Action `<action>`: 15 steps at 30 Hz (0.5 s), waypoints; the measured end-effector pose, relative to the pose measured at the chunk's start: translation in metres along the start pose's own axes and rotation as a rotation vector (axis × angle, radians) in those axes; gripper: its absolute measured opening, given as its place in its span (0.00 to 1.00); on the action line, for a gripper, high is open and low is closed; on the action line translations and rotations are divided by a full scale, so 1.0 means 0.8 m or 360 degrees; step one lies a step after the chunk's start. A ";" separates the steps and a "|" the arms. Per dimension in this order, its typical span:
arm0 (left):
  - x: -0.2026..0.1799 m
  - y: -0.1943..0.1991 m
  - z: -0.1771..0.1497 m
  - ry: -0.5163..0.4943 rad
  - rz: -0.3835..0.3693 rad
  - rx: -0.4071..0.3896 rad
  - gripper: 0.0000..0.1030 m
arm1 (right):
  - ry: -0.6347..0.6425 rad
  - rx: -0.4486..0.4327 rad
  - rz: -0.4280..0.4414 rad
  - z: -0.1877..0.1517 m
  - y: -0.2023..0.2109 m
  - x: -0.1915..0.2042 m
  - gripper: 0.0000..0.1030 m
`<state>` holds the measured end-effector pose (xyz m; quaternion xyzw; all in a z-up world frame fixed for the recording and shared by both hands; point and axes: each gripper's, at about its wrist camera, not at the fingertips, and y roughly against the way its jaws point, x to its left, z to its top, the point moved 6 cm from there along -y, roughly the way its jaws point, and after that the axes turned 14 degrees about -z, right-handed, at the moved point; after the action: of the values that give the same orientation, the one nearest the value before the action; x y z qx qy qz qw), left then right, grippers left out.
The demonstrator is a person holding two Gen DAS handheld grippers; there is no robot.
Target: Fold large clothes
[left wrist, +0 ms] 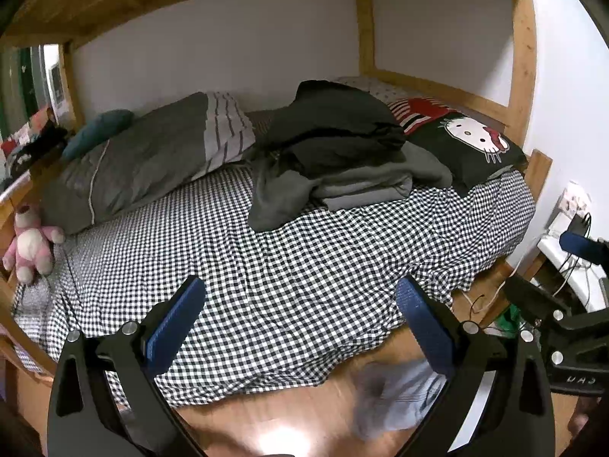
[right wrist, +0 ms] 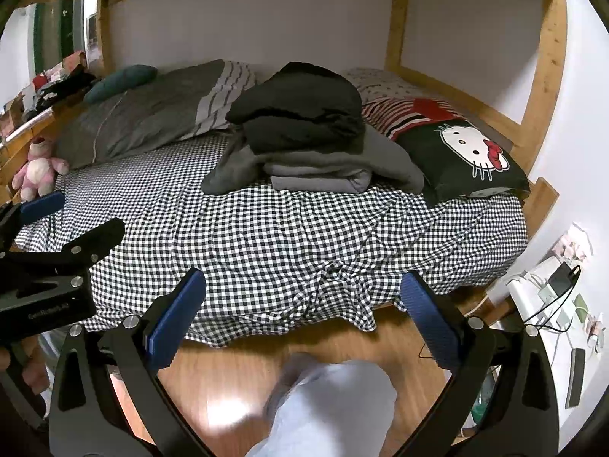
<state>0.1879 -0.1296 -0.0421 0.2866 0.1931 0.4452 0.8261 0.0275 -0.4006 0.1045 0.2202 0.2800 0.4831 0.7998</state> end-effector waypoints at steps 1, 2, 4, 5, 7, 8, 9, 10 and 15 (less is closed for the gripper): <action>0.000 0.000 0.000 -0.0012 0.0015 0.0000 0.96 | 0.0000 0.0000 0.0002 0.000 0.000 0.000 0.97; -0.001 0.001 0.001 -0.0021 0.0019 -0.0004 0.96 | 0.0002 0.0000 0.0004 -0.001 0.000 0.000 0.97; -0.002 0.001 0.000 -0.0025 0.0003 0.0001 0.96 | 0.0007 0.0003 0.0001 -0.001 -0.001 0.000 0.97; -0.001 0.001 0.000 -0.0024 -0.0006 0.0000 0.96 | 0.0010 0.0003 0.0000 -0.002 -0.001 0.000 0.97; 0.000 0.002 0.000 -0.0031 0.0020 -0.0009 0.96 | 0.0015 0.0000 -0.0003 -0.002 -0.001 0.001 0.97; 0.000 0.002 0.000 -0.0041 0.0036 -0.0012 0.96 | 0.0015 -0.0001 -0.0005 -0.003 -0.001 0.001 0.97; 0.000 0.002 0.000 -0.0052 0.0047 -0.0013 0.96 | 0.0015 0.0000 -0.0003 -0.003 -0.001 0.000 0.97; 0.000 0.002 0.001 -0.0061 0.0048 -0.0014 0.96 | 0.0015 -0.0002 0.0000 -0.003 0.000 0.000 0.97; -0.002 0.000 0.000 -0.0093 0.0035 -0.0001 0.96 | 0.0027 -0.0013 -0.0013 -0.003 0.002 -0.003 0.97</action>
<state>0.1868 -0.1310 -0.0418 0.3012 0.1656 0.4459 0.8264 0.0242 -0.4017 0.1042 0.2118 0.2857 0.4828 0.8003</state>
